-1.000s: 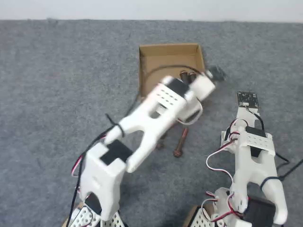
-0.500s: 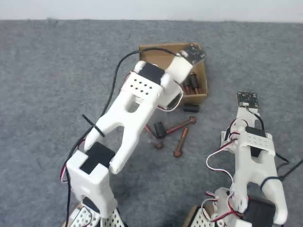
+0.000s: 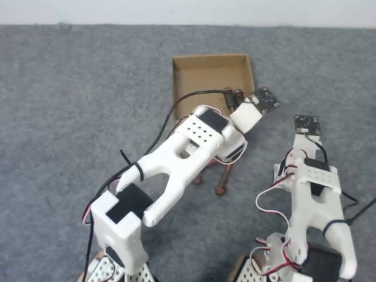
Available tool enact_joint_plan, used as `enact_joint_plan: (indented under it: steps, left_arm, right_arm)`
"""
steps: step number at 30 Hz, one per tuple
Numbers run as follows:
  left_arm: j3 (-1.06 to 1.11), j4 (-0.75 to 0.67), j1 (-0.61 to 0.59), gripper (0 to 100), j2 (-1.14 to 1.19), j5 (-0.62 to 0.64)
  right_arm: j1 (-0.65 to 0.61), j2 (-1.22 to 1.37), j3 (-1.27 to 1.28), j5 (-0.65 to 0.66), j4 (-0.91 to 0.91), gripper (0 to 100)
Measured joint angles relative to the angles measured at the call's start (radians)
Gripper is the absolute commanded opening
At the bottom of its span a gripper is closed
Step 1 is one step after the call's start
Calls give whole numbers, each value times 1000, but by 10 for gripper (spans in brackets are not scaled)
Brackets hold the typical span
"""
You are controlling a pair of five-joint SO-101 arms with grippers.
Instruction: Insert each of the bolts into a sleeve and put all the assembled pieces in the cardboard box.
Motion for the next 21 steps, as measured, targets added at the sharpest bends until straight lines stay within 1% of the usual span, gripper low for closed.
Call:
enact_joint_plan:
  steps: [4,7,11,15,21]
  left_arm:
    - [0,-71,2,133,35,0]
    - [0,-92,0,133,86,-25]
    - [-5,-92,2,133,143,-29]
    - [-66,-91,2,129,210,-31]
    - [-232,-25,2,67,333,-25]
  right_arm:
    - [0,0,0,0,0,7]
    - [0,0,0,0,0,7]
    - [0,0,0,0,0,7]
    - [0,0,0,0,0,7]
    - [0,0,0,0,0,7]
